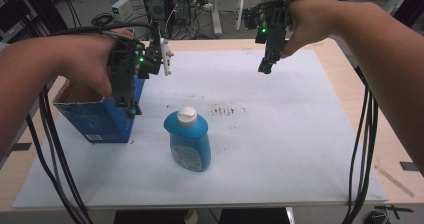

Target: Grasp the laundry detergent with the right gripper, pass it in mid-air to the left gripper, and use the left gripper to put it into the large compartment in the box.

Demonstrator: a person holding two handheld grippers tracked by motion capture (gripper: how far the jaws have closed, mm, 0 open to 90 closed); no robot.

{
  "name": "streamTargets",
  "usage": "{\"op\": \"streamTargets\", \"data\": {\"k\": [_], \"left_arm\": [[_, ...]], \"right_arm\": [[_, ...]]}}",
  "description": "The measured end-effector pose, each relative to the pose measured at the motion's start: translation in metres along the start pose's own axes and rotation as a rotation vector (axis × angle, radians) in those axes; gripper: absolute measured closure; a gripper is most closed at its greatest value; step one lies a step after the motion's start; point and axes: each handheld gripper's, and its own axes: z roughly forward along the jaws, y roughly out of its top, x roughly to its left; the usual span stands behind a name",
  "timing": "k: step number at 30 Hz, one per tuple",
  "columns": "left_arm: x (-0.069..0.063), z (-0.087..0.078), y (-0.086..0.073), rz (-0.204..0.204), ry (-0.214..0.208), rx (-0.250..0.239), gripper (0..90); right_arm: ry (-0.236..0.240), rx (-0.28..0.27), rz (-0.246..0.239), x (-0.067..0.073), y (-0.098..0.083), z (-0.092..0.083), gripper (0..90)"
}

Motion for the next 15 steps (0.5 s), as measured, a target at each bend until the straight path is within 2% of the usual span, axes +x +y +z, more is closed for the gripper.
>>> {"op": "streamTargets", "data": {"k": [8,15], "left_arm": [[0.001,0.002,-0.001,-0.002,0.008,-0.005,1.8],[-0.003,0.005,0.001,0.003,0.008,0.001,1.7]], "right_arm": [[0.011,0.004,-0.003,0.007,-0.004,0.005,1.3],[0.007,-0.018,0.007,0.022,-0.010,0.005,1.2]]}}
